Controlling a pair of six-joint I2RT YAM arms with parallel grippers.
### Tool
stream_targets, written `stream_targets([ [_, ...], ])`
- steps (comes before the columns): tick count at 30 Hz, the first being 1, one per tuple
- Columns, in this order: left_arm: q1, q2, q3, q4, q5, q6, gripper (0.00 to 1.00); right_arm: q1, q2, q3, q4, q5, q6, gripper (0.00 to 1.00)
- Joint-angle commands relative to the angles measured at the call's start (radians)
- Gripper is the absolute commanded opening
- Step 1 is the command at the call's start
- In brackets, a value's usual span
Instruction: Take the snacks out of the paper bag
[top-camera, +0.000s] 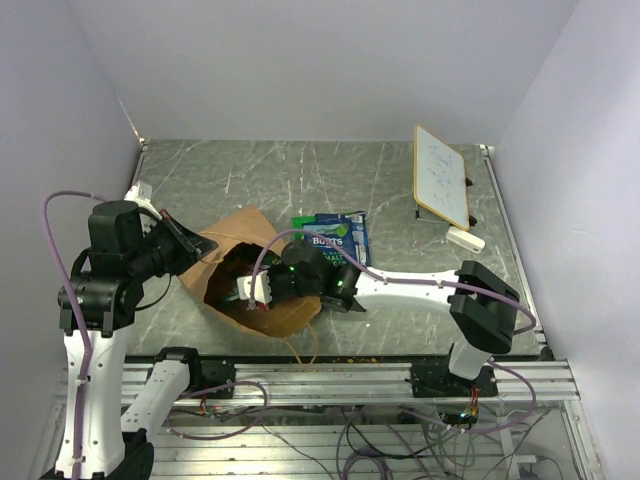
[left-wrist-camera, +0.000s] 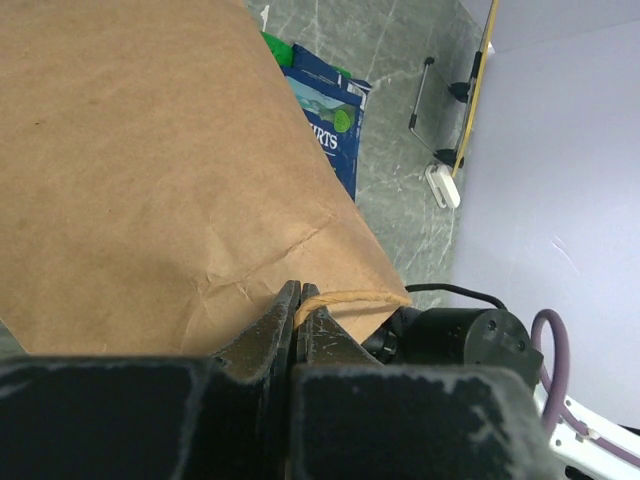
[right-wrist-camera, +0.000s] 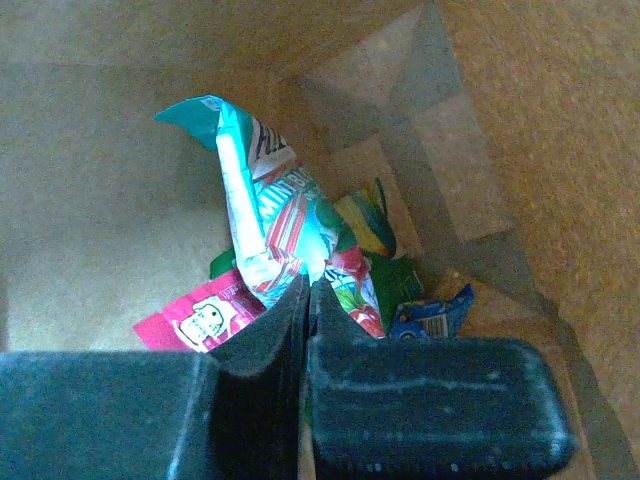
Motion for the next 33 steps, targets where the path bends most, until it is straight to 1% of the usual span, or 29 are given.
stream_targets([
  [1,-0.003,0.001,0.004,0.023,-0.03,-0.006,0.07,-0.001,-0.086,-0.041,0.02,-0.011,0.051,0.0],
  [5,-0.004,-0.001,-0.001,0.039,-0.038,-0.017,0.07,-0.002,-0.142,-0.076,0.006,0.006,0.046,0.0],
  [8,-0.004,-0.009,-0.008,0.048,-0.047,-0.028,0.07,-0.003,-0.167,-0.091,-0.014,-0.019,0.028,0.0],
  [11,-0.004,-0.02,-0.021,0.059,-0.048,-0.045,0.07,-0.002,-0.174,-0.128,-0.051,-0.049,-0.047,0.0],
  [15,-0.004,-0.035,-0.043,0.067,-0.039,-0.072,0.07,-0.002,-0.187,-0.193,-0.088,-0.094,-0.222,0.0],
  [18,-0.003,-0.049,-0.06,0.077,-0.027,-0.081,0.07,-0.003,-0.181,-0.202,-0.091,-0.13,-0.267,0.0],
  [19,-0.003,-0.05,-0.062,0.077,-0.022,-0.079,0.07,-0.003,-0.175,-0.198,-0.094,-0.144,-0.272,0.06],
  [22,-0.003,-0.047,-0.056,0.066,-0.015,-0.065,0.07,-0.002,-0.16,-0.209,-0.069,-0.161,-0.298,0.28],
  [24,-0.003,-0.044,-0.056,0.068,-0.004,-0.059,0.07,0.0,-0.149,-0.223,-0.026,-0.151,-0.311,0.36],
  [26,-0.004,-0.038,-0.06,0.072,0.014,-0.054,0.07,0.0,-0.137,-0.236,0.012,-0.141,-0.335,0.43],
  [28,-0.003,-0.033,-0.061,0.072,0.03,-0.05,0.07,-0.001,-0.124,-0.232,0.015,-0.154,-0.373,0.48],
  [33,-0.004,-0.032,-0.062,0.062,0.052,-0.048,0.07,0.011,-0.089,-0.198,0.027,-0.167,-0.397,0.57],
])
